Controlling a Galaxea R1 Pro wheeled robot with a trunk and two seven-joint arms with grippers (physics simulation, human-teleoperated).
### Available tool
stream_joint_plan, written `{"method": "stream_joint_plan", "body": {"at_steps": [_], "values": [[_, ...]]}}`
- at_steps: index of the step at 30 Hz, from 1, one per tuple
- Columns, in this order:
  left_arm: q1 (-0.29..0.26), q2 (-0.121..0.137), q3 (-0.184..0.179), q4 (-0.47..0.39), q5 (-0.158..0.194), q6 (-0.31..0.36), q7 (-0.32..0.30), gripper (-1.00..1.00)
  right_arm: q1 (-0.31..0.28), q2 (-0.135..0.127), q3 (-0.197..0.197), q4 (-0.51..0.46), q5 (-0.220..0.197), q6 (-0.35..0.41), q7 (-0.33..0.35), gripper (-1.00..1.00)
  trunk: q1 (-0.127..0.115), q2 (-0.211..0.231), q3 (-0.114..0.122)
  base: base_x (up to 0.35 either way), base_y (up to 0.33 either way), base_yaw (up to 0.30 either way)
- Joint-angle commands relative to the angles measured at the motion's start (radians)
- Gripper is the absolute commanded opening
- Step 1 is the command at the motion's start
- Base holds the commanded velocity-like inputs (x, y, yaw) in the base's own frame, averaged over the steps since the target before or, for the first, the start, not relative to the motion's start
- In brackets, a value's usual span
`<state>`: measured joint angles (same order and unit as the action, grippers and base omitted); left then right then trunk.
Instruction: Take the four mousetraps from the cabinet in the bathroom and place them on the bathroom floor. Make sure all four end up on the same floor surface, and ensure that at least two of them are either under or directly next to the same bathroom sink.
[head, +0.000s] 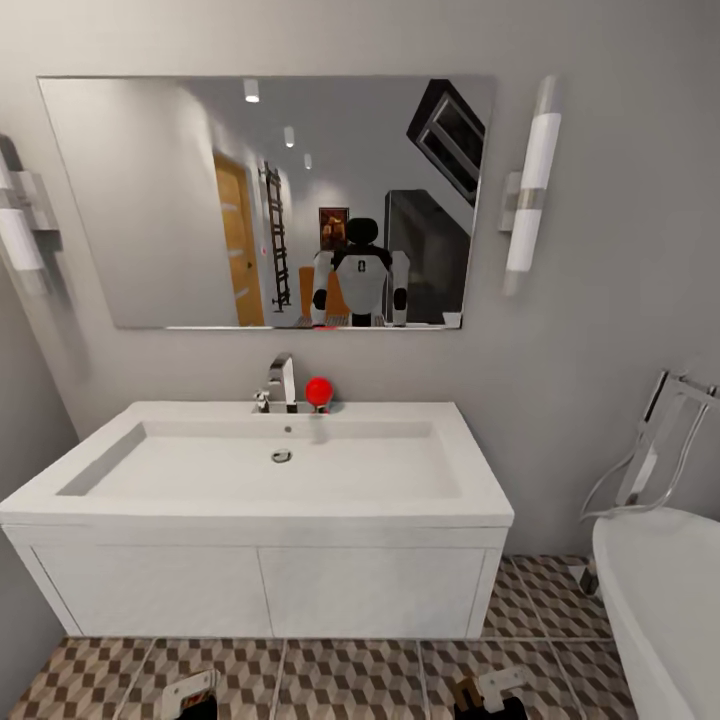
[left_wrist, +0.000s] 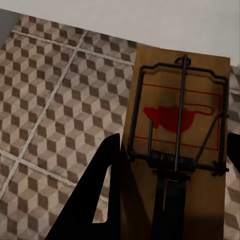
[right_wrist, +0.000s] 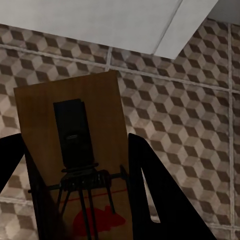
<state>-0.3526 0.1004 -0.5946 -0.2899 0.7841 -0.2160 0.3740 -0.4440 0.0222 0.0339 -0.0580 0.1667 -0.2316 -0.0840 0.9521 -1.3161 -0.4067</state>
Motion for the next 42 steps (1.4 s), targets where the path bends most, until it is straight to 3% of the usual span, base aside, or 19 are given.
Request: {"method": "stream_joint_plan", "body": {"at_steps": [1,42], "values": [[-0.001,0.001,-0.009,-0.002,0.006,-0.002,0.009,-1.00,-0.001,0.000,0.003,0.001,0.005,-0.003,-0.005,-1.00,0.004,-0.008,-0.004,0.000,0.000,0.000],[0.000,0.001,-0.008,0.000,0.004,-0.002,0.011,-1.00,-0.001,0.001,0.003,0.001,0.005,-0.002,-0.005,-1.00,0.161,-0.295,-0.133,0.000,0.000,0.000]]}}
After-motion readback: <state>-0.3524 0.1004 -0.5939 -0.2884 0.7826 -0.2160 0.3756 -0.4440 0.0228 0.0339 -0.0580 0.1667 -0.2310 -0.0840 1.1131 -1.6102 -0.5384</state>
